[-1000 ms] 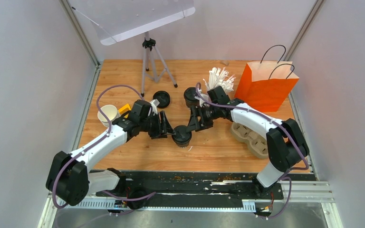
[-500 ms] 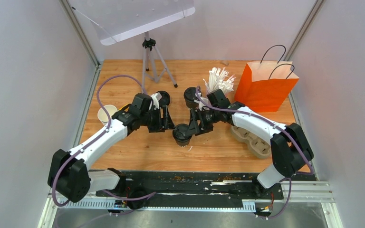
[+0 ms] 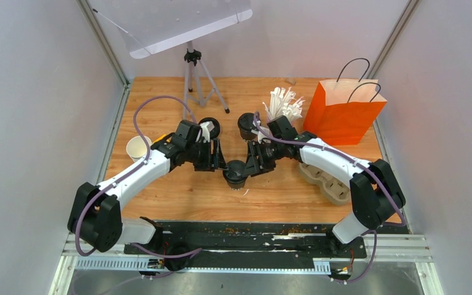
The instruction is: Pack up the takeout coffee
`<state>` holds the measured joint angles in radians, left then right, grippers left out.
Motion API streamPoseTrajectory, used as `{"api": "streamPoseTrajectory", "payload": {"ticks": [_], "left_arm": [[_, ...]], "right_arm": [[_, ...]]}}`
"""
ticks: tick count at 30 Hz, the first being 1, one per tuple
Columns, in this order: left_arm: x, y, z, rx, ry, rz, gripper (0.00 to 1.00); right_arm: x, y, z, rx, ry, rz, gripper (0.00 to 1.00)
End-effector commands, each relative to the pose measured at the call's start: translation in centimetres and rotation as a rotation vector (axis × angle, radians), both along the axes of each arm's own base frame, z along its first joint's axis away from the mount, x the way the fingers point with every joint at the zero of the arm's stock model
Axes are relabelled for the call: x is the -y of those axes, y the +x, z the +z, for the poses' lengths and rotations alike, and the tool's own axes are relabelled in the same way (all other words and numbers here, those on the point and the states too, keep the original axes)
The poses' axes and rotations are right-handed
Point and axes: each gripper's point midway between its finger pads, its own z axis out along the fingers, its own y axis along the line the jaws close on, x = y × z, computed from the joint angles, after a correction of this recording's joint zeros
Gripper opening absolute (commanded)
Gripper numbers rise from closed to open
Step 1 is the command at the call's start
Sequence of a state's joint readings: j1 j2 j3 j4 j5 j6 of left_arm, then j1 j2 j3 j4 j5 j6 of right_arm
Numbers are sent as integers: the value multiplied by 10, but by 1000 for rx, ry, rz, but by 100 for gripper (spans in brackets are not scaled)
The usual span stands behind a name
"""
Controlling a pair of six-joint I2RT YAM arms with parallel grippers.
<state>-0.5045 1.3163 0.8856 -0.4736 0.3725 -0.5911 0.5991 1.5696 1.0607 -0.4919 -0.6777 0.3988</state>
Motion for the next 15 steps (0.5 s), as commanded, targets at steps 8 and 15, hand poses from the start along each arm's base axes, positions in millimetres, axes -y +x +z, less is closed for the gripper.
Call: {"api": "streamPoseTrajectory", "payload": {"ticks": [8,15], "left_arm": [[9,8,-2,31,-7,-63,61],[8,8,-4,32,1,-65,55]], "right_arm": [[-5,-2,9,-2,17,0,41],[-6,0,5,-21,4,-10,37]]}}
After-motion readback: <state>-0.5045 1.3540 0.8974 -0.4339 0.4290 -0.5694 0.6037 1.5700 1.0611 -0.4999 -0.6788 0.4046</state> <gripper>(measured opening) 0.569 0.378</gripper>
